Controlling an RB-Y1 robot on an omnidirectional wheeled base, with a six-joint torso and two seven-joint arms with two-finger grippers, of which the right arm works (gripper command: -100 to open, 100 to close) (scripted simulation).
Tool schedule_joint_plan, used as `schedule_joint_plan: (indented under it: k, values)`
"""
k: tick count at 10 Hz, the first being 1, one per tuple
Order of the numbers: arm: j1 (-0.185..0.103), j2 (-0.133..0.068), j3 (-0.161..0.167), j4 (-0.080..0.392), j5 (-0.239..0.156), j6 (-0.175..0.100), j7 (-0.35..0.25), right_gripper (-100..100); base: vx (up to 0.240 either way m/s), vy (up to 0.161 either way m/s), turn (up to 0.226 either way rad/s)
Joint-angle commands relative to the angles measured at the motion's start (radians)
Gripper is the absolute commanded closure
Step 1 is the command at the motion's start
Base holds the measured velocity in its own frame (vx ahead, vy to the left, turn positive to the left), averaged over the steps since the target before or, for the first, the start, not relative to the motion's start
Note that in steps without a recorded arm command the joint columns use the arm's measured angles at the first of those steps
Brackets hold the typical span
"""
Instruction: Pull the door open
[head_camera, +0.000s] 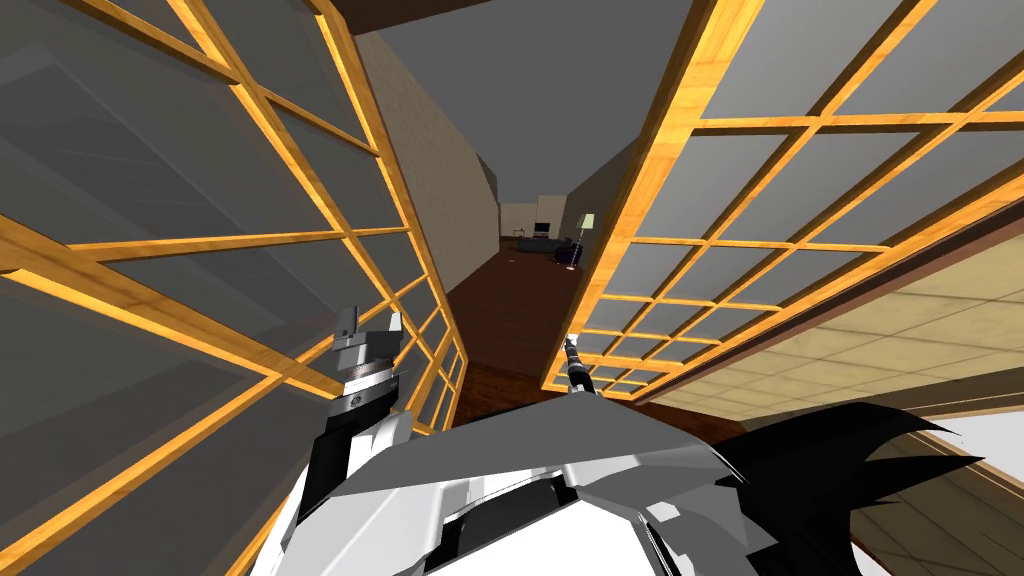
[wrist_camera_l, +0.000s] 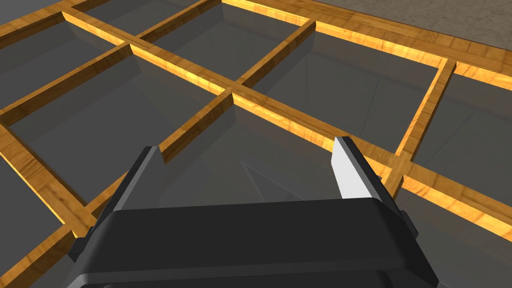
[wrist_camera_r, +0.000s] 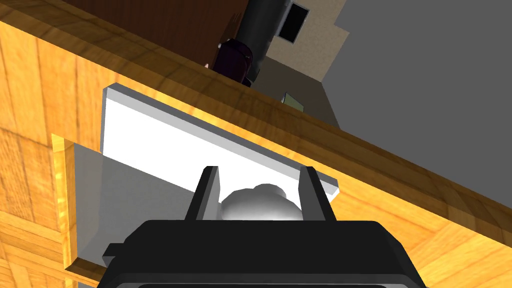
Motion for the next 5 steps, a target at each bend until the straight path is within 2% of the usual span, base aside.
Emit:
schedule_joint_plan:
  k: [1,5]
  values:
    - [-0.001,-0.021,-0.021,0.025,-0.015,-0.012,-0.035,100,-0.05,-0.014,0.022]
    - [-0.001,-0.021,-0.021,0.025,-0.015,-0.012,-0.035,100,-0.005,0.001,0.002]
